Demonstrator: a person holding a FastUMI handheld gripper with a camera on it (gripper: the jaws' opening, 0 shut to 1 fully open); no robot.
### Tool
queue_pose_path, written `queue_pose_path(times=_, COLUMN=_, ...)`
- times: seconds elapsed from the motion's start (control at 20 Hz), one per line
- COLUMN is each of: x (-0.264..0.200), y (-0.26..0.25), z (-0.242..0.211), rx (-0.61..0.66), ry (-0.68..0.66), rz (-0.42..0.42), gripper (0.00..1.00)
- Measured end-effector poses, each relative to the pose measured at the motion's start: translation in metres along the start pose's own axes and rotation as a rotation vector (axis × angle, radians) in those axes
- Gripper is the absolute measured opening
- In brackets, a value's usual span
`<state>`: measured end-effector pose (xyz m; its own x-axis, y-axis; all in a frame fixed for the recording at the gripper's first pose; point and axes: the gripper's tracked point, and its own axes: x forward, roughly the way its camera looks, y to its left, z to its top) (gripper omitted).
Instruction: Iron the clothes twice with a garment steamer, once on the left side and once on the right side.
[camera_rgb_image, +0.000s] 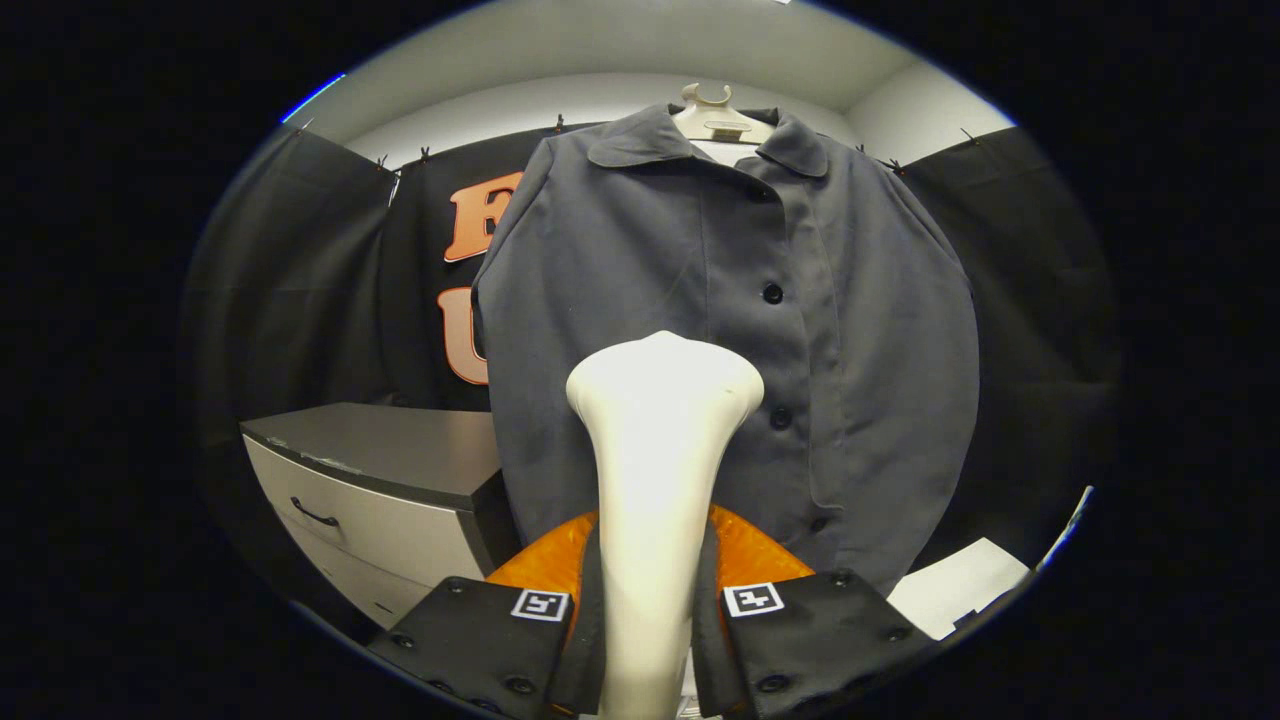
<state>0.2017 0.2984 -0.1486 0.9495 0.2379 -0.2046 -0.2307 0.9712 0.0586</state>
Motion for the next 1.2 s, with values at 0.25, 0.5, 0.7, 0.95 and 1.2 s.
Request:
queue_pose_path(times=0.25, x=-0.006, y=0.001, z=-0.028, rx=0.005, ry=0.025, rz=0.008, gripper=0.42)
queue_pose_path(times=0.5, x=-0.011, y=0.001, z=-0.068, rx=0.016, ry=0.083, rz=-0.002, gripper=0.42)
queue_pose_path(times=0.7, x=-0.015, y=0.002, z=-0.101, rx=0.013, ry=0.130, rz=-0.005, gripper=0.42)
queue_pose_path(times=0.95, x=-0.017, y=0.003, z=-0.119, rx=0.017, ry=0.165, rz=-0.013, gripper=0.43)
queue_pose_path(times=1.2, x=-0.031, y=0.005, z=-0.061, rx=0.002, ry=0.033, rz=0.021, gripper=0.42)
